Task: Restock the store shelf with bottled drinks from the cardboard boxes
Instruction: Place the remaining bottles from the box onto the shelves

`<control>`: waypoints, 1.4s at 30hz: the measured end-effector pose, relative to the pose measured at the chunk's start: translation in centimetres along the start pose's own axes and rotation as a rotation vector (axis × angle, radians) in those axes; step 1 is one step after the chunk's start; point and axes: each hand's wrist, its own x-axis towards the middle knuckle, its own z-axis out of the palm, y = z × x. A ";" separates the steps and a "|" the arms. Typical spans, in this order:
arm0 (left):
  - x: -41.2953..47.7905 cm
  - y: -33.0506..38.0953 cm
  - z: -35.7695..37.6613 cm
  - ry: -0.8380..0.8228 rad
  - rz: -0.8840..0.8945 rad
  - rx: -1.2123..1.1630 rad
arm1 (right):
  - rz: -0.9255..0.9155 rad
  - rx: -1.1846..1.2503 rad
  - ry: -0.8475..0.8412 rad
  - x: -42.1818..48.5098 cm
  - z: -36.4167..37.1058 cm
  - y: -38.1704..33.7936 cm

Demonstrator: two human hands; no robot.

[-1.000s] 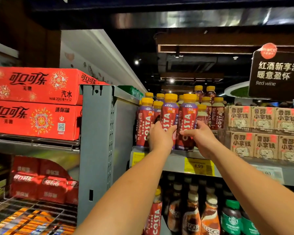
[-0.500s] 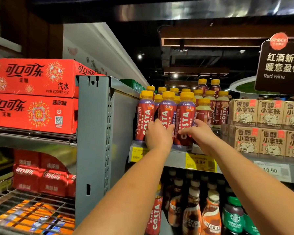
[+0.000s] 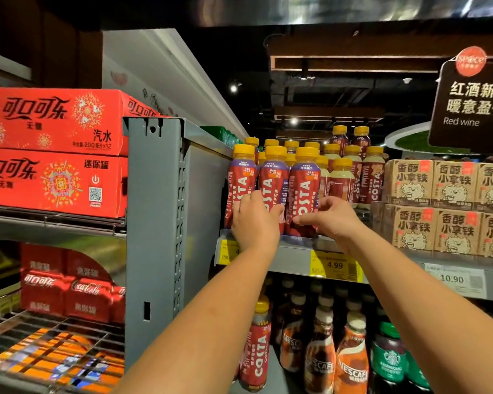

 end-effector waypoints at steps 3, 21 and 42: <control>0.1 -0.4 0.1 0.011 -0.002 -0.027 | -0.007 -0.039 0.009 -0.1 0.1 -0.1; 0.9 -2.4 -0.1 0.080 0.034 -0.008 | -0.037 -0.283 0.118 0.5 2.1 -0.1; -5.9 2.3 -6.1 -0.392 0.493 0.486 | -0.258 -1.255 0.040 -9.6 -2.6 -2.9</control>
